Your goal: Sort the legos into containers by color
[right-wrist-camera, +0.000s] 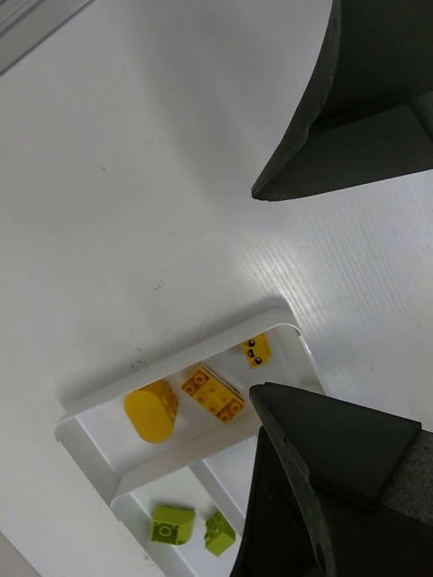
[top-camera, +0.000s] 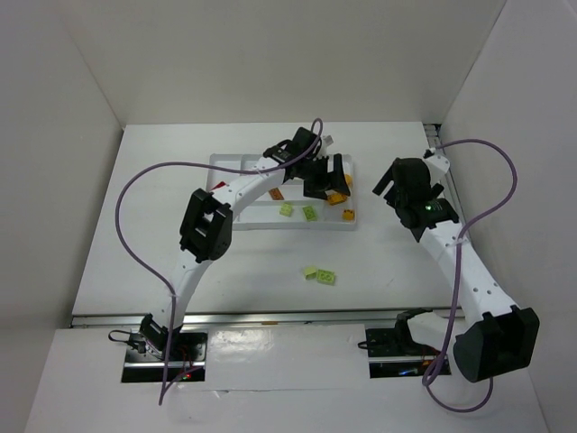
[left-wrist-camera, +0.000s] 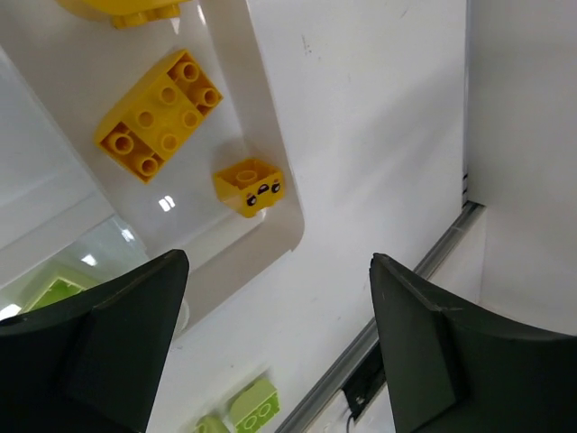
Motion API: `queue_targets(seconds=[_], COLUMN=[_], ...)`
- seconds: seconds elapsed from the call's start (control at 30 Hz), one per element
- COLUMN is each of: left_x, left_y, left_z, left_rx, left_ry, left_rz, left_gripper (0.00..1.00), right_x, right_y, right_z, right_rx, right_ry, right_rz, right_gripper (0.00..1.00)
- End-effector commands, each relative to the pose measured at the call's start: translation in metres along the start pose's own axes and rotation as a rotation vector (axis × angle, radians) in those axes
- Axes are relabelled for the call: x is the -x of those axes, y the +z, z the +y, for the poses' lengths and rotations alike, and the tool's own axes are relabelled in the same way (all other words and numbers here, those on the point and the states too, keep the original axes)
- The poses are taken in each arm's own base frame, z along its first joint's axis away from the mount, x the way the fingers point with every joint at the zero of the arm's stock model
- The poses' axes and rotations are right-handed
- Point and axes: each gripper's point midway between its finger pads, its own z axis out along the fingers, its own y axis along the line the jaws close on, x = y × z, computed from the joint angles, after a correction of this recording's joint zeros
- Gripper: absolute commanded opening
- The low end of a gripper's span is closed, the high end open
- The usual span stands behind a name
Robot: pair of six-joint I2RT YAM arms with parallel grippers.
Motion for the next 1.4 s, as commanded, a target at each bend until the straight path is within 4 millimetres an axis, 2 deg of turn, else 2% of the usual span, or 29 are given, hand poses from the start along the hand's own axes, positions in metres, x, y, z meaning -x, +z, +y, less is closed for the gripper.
queue_targets(seconds=[0.0,0.07,0.1,0.13,0.17,0.23,0.27,0.3,0.33,0.37,0.4,0.43,0.47,0.5,0.53,0.57,0.6,0.63,0.67,0.73,0.8,0.93,1.1,1.37], left_x=[0.015,0.015,0.017,0.015,0.011,0.011,0.003,0.01,0.01,0.008,0.009,0.013,0.013,0.014,0.014,0.016,0.015,0.015,0.014,0.011,0.01,0.007,0.007,0.006], left_y=[-0.037,-0.056,-0.064,-0.073,-0.093,-0.114,-0.122,-0.151,-0.164,-0.175,-0.19,-0.215,-0.227,-0.238,-0.255,-0.264,-0.269,-0.274,-0.277,-0.279,-0.278,-0.276,-0.276,-0.272], left_z=[-0.025,-0.03,-0.028,-0.027,-0.028,-0.017,0.006,0.002,0.009,0.031,0.039,0.035,0.052,0.056,0.051,0.063,0.064,0.067,0.071,0.073,0.077,0.078,0.078,0.079], left_rx=[-0.004,0.019,0.049,0.072,0.095,0.185,0.242,0.258,0.282,0.326,0.357,0.354,0.385,0.399,0.39,0.418,0.42,0.424,0.432,0.423,0.424,0.42,0.42,0.416], left_ry=[0.082,0.113,0.123,0.128,0.148,0.152,0.121,0.123,0.11,0.077,0.054,0.053,0.022,0.014,0.015,0.004,-0.001,-0.007,-0.006,-0.012,-0.021,-0.024,-0.024,-0.026], left_rz=[-0.065,-0.088,-0.11,-0.118,-0.136,-0.193,-0.183,-0.246,-0.263,-0.271,-0.299,-0.351,-0.368,-0.392,-0.426,-0.444,-0.453,-0.461,-0.462,-0.456,-0.449,-0.437,-0.437,-0.424], left_gripper=[0.93,0.91,0.9,0.9,0.9,0.88,0.87,0.87,0.87,0.86,0.86,0.86,0.86,0.86,0.86,0.86,0.86,0.86,0.86,0.86,0.86,0.84,0.84,0.84], right_x=[-0.002,-0.009,-0.022,-0.034,-0.041,-0.071,-0.08,-0.103,-0.112,-0.125,-0.135,-0.152,-0.17,-0.179,-0.198,-0.211,-0.215,-0.231,-0.24,-0.251,-0.266,-0.272,-0.278,-0.283], right_y=[-0.005,-0.008,-0.007,-0.011,-0.013,-0.021,-0.03,-0.035,-0.041,-0.045,-0.049,-0.062,-0.064,-0.072,-0.086,-0.083,-0.088,-0.1,-0.092,-0.101,-0.095,-0.092,-0.086,-0.082], right_z=[0.001,0.013,0.014,0.022,0.025,0.027,0.034,0.037,0.04,0.044,0.046,0.056,0.057,0.065,0.072,0.07,0.08,0.084,0.082,0.092,0.09,0.097,0.093,0.094], right_rx=[0.031,0.117,0.14,0.201,0.238,0.3,0.356,0.396,0.422,0.444,0.452,0.496,0.494,0.523,0.556,0.514,0.53,0.548,0.491,0.496,0.455,0.453,0.432,0.426], right_ry=[-0.004,-0.042,-0.065,-0.069,-0.085,-0.111,-0.119,-0.165,-0.183,-0.207,-0.235,-0.281,-0.327,-0.371,-0.445,-0.504,-0.548,-0.621,-0.68,-0.751,-0.807,-0.807,-0.821,-0.837], right_rz=[0.01,0.045,0.086,0.143,0.163,0.242,0.268,0.317,0.335,0.369,0.398,0.435,0.484,0.502,0.531,0.538,0.525,0.538,0.52,0.503,0.518,0.504,0.503,0.507], right_gripper=[0.89,0.89,0.88,0.88,0.88,0.87,0.87,0.85,0.85,0.85,0.85,0.85,0.85,0.85,0.87,0.87,0.88,0.88,0.88,0.88,0.88,0.83,0.82,0.74])
